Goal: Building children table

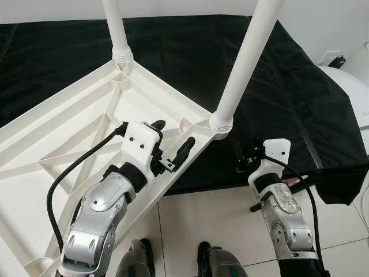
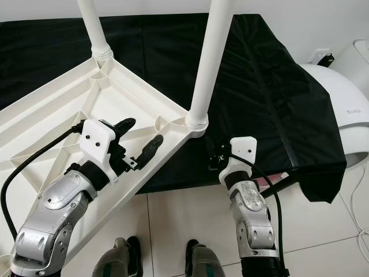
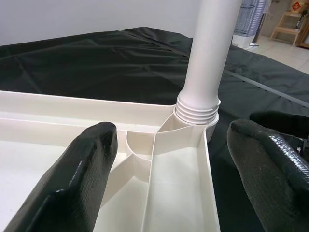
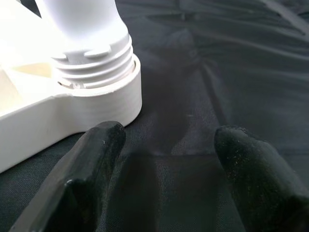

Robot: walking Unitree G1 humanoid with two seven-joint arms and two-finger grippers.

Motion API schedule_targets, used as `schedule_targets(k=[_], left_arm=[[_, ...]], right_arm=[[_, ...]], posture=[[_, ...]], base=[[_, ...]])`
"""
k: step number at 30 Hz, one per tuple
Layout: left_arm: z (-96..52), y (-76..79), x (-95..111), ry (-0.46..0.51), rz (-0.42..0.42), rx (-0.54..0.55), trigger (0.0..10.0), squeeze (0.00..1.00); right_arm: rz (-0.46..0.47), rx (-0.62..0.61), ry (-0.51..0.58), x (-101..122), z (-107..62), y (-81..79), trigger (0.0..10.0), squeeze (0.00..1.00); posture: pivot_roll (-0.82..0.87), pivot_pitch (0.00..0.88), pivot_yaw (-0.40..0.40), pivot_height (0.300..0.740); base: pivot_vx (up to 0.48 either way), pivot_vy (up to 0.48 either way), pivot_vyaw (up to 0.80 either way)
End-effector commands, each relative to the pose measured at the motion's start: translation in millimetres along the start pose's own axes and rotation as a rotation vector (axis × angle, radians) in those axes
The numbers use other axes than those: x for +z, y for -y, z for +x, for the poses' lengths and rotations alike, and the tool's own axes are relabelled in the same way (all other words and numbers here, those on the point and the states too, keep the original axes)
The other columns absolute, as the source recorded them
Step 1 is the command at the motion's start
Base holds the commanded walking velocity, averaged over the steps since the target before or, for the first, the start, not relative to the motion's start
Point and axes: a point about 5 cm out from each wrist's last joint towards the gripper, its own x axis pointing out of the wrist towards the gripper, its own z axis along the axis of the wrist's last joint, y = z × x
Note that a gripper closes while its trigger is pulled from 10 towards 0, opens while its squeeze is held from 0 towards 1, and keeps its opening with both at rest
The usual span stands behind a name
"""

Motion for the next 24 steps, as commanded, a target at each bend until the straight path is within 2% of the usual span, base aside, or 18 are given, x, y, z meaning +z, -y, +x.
schedule_targets(k=[1, 8, 9, 15, 17, 18, 24], left_arm=[[-1.0, 0.3, 1, -0.001, -0.009, 0.038, 10.0, 0.0], [-1.3, 1.1, 2, 0.0, -0.009, 0.042, 10.0, 0.0], [-1.1, 1.6, 2, 0.001, -0.009, 0.044, 10.0, 0.0], [-1.5, 2.3, 3, 0.003, -0.008, 0.048, 10.0, 0.0], [-1.5, 2.3, 3, 0.003, -0.008, 0.048, 10.0, 0.0], [-2.0, 2.5, 5, 0.007, -0.005, 0.051, 10.0, 0.0], [-2.6, 2.2, 7, 0.014, -0.004, 0.057, 10.0, 0.0]], right_arm=[[0.008, -0.004, -0.042, -6, 0.8, 0.5, 10.0, 0.0], [0.022, 0.019, -0.069, -3, 13.3, -4.6, 10.0, 0.0], [0.021, 0.042, -0.07, 0, 21.0, -7.6, 10.0, 0.0], [0.019, 0.073, -0.065, 5, 36.0, -12.3, 10.0, 0.0], [0.019, 0.073, -0.065, 5, 36.0, -12.3, 10.0, 0.0], [0.02, 0.093, -0.068, 7, 44.4, -15.9, 10.0, 0.0], [0.017, 0.11, -0.075, 8, 53.4, -19.9, 10.0, 0.0]], posture=[[-0.04, 0.244, -0.03, 0.74], [-0.03, 0.242, -0.034, 0.74], [-0.03, 0.24, -0.039, 0.74], [-0.02, 0.238, -0.047, 0.74], [-0.02, 0.238, -0.047, 0.74], [-0.01, 0.238, -0.052, 0.74], [-0.01, 0.236, -0.055, 0.74]], base=[[0.0, 0.0, 0.0], [0.0, 0.0, 0.0], [0.0, 0.0, 0.0], [0.0, 0.0, 0.0], [0.0, 0.0, 0.0], [0.0, 0.0, 0.0], [0.0, 0.0, 0.0]])
